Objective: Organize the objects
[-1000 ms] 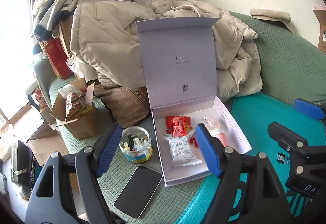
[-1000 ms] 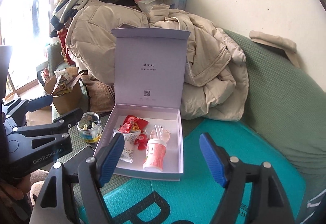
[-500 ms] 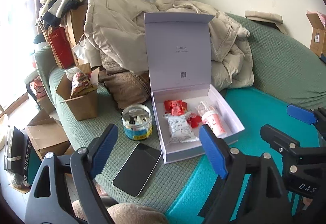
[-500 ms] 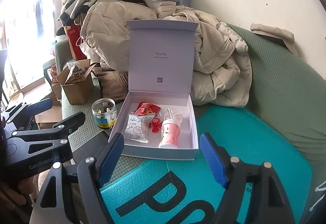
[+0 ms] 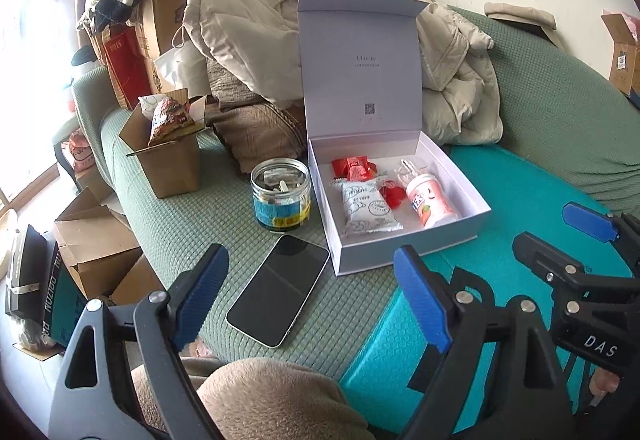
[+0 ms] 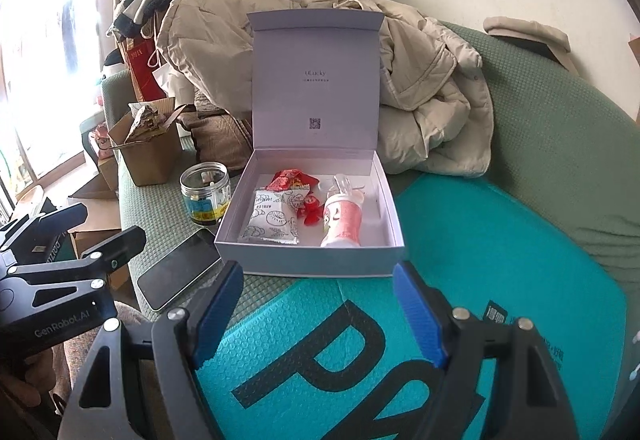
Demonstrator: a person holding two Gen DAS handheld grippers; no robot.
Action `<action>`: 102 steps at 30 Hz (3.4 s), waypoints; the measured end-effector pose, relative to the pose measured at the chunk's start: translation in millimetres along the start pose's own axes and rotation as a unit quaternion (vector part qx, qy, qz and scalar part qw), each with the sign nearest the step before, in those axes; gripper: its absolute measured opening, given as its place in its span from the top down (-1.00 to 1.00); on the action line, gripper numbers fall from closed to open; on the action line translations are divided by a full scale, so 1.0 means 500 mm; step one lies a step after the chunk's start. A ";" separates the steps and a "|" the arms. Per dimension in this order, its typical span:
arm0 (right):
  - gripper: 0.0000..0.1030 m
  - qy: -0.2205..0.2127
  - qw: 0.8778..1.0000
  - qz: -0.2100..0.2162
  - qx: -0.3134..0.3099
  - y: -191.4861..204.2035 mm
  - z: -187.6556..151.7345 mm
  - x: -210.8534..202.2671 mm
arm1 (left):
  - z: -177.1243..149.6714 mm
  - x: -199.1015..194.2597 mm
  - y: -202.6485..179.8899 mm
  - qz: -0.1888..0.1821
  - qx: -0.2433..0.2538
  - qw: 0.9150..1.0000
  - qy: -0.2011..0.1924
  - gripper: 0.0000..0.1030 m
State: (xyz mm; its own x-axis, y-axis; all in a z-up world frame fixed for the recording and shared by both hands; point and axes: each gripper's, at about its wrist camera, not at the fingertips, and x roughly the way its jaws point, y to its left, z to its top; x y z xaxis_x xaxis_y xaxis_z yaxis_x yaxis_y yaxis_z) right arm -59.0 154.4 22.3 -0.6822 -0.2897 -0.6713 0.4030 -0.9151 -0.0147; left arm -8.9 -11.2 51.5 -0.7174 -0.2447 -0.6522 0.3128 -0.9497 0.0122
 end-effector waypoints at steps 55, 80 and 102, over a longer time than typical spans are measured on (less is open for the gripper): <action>-0.52 0.037 0.999 0.002 -0.023 0.023 -0.043 0.044 | -0.062 0.051 0.011 -0.019 -0.003 0.998 0.054 -0.64; -0.52 0.039 0.999 -0.005 -0.022 0.018 -0.048 0.026 | -0.069 0.030 -0.004 -0.031 0.014 0.998 0.055 -0.64; -0.52 0.040 0.999 -0.016 -0.007 -0.020 -0.072 0.009 | -0.081 0.019 -0.048 -0.051 0.042 0.996 0.063 -0.64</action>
State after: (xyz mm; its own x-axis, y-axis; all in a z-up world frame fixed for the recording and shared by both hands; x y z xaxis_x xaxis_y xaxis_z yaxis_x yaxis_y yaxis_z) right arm -44.1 172.2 -7.6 -0.6436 -0.2369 -0.7278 0.3917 -0.9189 -0.0473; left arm 2.1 17.2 14.1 -0.6575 -0.1242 -0.7432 0.1856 -0.9826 0.0000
